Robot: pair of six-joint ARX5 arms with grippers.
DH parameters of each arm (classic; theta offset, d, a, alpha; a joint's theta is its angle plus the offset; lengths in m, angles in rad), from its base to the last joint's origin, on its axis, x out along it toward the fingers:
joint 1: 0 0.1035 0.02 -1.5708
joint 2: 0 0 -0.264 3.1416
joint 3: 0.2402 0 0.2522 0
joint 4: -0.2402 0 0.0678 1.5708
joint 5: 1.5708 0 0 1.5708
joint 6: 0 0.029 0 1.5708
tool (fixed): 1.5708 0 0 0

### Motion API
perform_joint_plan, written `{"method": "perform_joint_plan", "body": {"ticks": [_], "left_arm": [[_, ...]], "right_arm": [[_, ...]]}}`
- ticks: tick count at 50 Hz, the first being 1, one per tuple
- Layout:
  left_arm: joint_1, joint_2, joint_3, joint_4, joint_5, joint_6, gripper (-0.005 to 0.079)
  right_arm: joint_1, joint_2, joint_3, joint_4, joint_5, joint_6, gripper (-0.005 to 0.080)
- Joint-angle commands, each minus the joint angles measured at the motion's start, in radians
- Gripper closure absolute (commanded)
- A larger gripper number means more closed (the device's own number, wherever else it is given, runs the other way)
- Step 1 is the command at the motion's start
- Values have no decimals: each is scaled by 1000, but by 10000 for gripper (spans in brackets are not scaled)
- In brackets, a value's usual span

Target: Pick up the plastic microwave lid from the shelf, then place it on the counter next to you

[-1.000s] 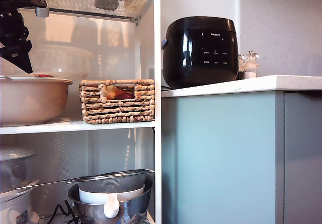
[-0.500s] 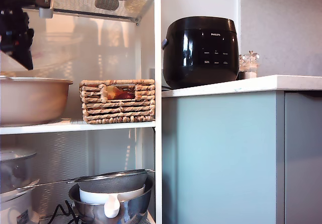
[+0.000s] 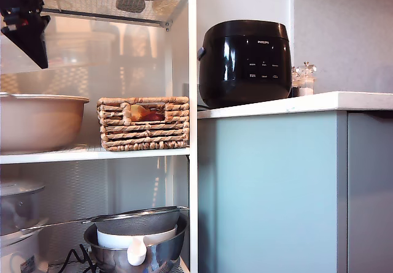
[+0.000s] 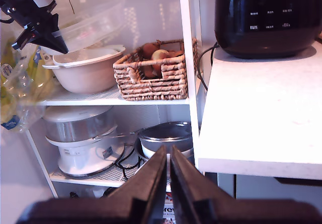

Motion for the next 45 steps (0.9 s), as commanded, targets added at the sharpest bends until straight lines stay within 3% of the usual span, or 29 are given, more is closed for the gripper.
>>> {"method": "perform_joint_plan", "body": {"ticks": [1,34,45], "left_arm": [[-5,8,29,-11,4,-26,767],[-209,1,57,-218,-113,-268,766],[-319,-34,61,-283,-113,-343,766]], "right_arm": [[5,-5,-10,11,-6,1,765],[5,-5,-10,11,-6,0,765],[5,-5,-10,6,-6,0,765]]}}
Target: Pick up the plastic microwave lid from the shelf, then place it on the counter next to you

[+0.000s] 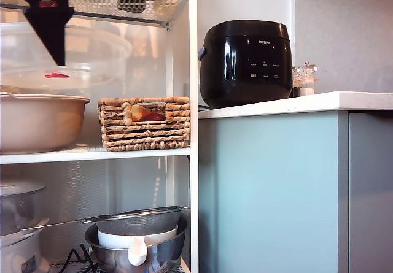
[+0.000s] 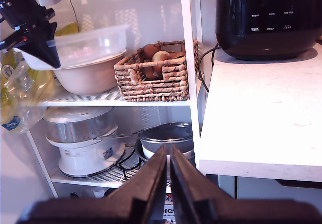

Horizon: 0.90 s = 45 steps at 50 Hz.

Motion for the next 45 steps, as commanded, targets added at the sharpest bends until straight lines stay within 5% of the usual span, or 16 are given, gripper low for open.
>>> {"method": "perform_joint_plan", "body": {"ticks": [1,15,22,36,45], "left_arm": [[-54,-36,22,-4,0,-23,766],[-248,-48,23,-12,45,-41,766],[-319,-48,23,87,133,-20,767],[-367,-32,23,296,409,130,767],[-366,30,23,378,502,193,767]], "right_arm": [[5,-5,-10,6,-6,0,765],[5,-5,-10,0,-6,0,764],[4,-5,-10,-6,15,4,765],[4,-5,-10,-57,186,61,765],[4,-5,-4,-63,339,68,764]]}}
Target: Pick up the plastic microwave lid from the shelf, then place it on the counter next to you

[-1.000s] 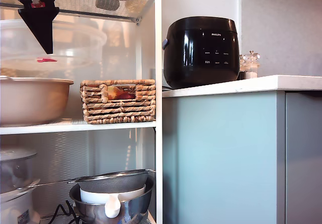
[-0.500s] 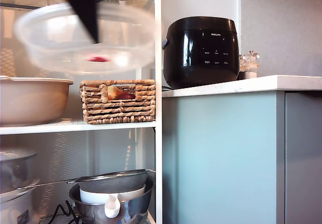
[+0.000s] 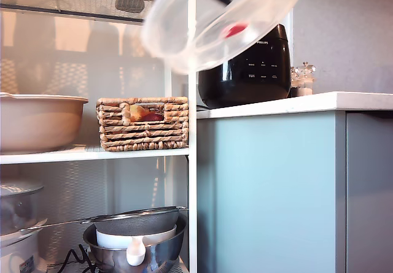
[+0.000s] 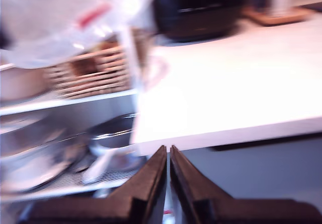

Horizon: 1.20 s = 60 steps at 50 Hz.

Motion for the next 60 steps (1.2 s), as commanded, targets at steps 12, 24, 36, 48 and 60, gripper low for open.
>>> {"method": "perform_joint_plan", "body": {"ticks": [12,24,36,48,60], "left_arm": [[-8,161,21,238,76,79,767],[-28,270,21,425,139,120,767],[-50,343,21,566,195,148,767],[-49,389,21,574,209,147,766],[-40,389,21,631,192,148,587]], "right_arm": [[4,-5,-2,5,54,15,764],[4,-5,-2,4,54,19,765],[4,-5,-2,5,54,19,764],[4,-5,-1,6,54,20,765],[4,-5,1,14,52,23,764]]}}
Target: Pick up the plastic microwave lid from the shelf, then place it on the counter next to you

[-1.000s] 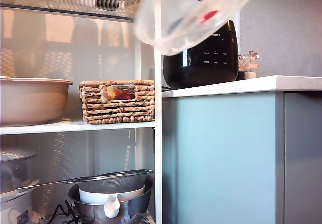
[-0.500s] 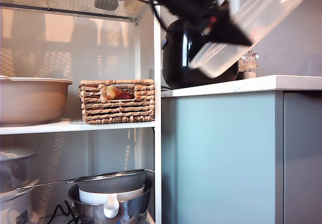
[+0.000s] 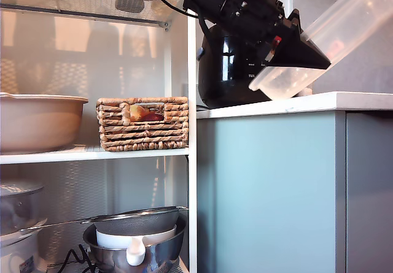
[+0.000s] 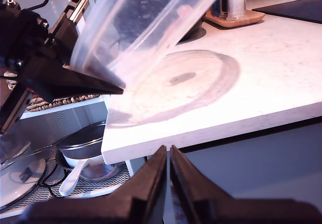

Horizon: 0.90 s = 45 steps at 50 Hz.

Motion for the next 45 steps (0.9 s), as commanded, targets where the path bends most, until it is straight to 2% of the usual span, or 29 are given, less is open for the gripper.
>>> {"method": "perform_joint_plan", "body": {"ticks": [1,8,17,25,38,45], "left_arm": [[11,24,6,20,-2,-5,567],[18,24,6,23,-5,6,524],[21,24,6,56,-74,40,514],[24,24,6,134,-85,48,397],[11,22,6,210,-76,66,360],[10,-11,6,169,-80,61,361]], "right_arm": [[4,-5,2,12,1,4,764],[4,-5,3,19,-16,4,765],[4,-5,8,19,-24,5,764],[4,-5,9,19,-44,5,764],[4,-5,9,17,-47,4,765],[4,-5,9,14,-47,4,764]]}}
